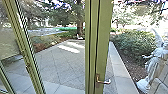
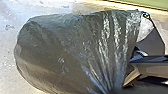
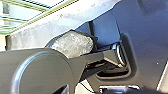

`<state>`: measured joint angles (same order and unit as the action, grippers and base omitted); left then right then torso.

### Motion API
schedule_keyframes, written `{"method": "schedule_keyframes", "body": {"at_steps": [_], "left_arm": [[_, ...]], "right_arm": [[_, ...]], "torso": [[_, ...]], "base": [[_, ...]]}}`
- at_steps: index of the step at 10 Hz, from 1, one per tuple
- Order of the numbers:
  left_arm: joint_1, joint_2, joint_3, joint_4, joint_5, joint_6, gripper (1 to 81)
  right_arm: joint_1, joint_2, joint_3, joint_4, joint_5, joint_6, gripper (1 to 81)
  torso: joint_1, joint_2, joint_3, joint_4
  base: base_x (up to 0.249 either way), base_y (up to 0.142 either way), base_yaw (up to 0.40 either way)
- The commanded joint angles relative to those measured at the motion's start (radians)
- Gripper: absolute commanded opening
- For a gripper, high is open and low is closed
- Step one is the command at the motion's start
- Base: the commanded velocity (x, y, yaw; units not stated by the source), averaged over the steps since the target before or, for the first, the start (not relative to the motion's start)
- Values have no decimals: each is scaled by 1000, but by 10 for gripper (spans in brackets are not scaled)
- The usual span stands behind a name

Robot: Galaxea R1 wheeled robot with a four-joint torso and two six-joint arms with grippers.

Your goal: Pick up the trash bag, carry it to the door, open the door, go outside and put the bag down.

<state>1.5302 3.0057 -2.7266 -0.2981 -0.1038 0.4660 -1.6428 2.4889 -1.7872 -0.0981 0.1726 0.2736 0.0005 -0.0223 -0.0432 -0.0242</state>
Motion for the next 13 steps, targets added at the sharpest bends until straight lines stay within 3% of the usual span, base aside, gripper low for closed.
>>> {"method": "schedule_keyframes", "body": {"at_steps": [1, 5, 12, 13], "left_arm": [[-47, -2, -2, -3, 59, -4, 10], [-47, 4, -2, -1, 59, -4, 10], [-47, 6, -2, -1, 59, -4, 10], [-46, 4, -2, -3, 59, -4, 10]], "right_arm": [[46, -158, 170, -14, -35, -7, 811], [89, -351, 382, -8, -10, -5, 811], [258, -632, 647, 27, -24, -5, 811], [292, -663, 680, 41, -50, -5, 811]], "torso": [[0, 0, 0, 0], [0, 0, 0, 0], [0, 0, 0, 0], [0, 0, 0, 0]], "base": [[0, 0, 0], [0, 0, 0], [0, 0, 0], [0, 0, 0]]}}
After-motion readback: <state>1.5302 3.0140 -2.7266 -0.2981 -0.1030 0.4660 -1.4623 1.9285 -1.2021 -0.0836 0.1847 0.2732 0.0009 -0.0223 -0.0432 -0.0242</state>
